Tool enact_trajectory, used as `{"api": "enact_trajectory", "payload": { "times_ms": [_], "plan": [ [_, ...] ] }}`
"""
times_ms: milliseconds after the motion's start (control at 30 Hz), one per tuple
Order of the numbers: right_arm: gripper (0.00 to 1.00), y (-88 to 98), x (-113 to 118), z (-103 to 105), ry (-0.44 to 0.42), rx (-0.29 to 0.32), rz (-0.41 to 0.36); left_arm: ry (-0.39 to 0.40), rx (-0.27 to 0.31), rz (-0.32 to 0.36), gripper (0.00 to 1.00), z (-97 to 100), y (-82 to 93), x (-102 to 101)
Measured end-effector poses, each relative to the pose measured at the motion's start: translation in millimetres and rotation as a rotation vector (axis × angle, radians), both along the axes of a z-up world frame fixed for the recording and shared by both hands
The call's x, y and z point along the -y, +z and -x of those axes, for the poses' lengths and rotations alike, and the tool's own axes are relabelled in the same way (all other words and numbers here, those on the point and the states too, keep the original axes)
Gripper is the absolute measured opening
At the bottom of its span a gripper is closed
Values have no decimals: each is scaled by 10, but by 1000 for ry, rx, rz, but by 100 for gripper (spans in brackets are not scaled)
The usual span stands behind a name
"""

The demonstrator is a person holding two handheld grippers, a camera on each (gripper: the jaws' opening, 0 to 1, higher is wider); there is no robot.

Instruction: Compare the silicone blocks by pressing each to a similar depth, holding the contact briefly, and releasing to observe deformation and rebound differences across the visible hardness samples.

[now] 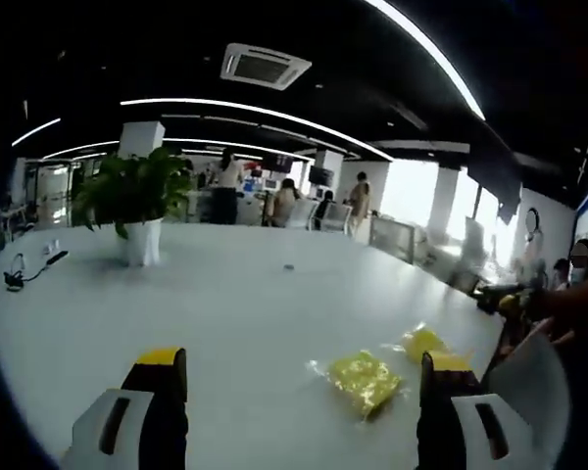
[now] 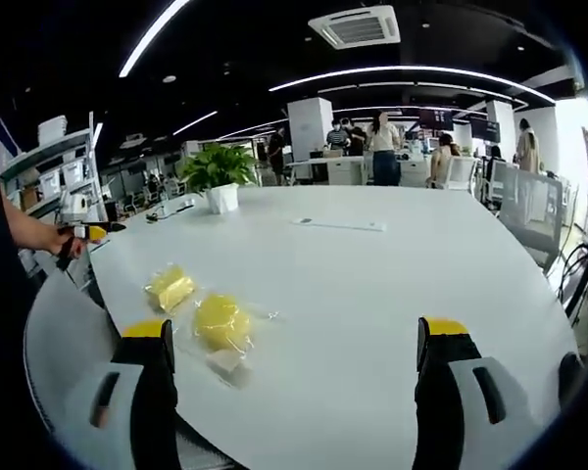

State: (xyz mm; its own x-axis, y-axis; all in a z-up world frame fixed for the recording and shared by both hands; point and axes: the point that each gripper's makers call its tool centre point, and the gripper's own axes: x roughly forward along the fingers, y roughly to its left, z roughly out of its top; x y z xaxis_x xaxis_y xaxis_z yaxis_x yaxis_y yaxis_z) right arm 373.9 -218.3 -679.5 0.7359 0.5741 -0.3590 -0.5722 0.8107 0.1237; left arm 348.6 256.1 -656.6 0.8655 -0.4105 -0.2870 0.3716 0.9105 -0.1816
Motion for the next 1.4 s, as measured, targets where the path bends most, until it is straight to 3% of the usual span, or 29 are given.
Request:
{"api": "enact_trajectory", "payload": {
  "times_ms": [233,567,700,900,1400],
  "plan": [
    [97,-60,-28,181,27,-11,44,-21,0,-42,100,58,-10,-53],
    [97,-79,-68,166,30,-9,57,-91,-17,-151,100,215,-136,9],
    [97,-68,-87,140,30,-4,51,-95,-38,-144,100,260,-171,-1],
    [97,-73,-104,126,28,-8,46,-82,-24,-97,100,265,-130,-36],
    [97,-77,-98,151,4,-14,33,-86,-26,-100,100,214,-133,6]
  ]
}}
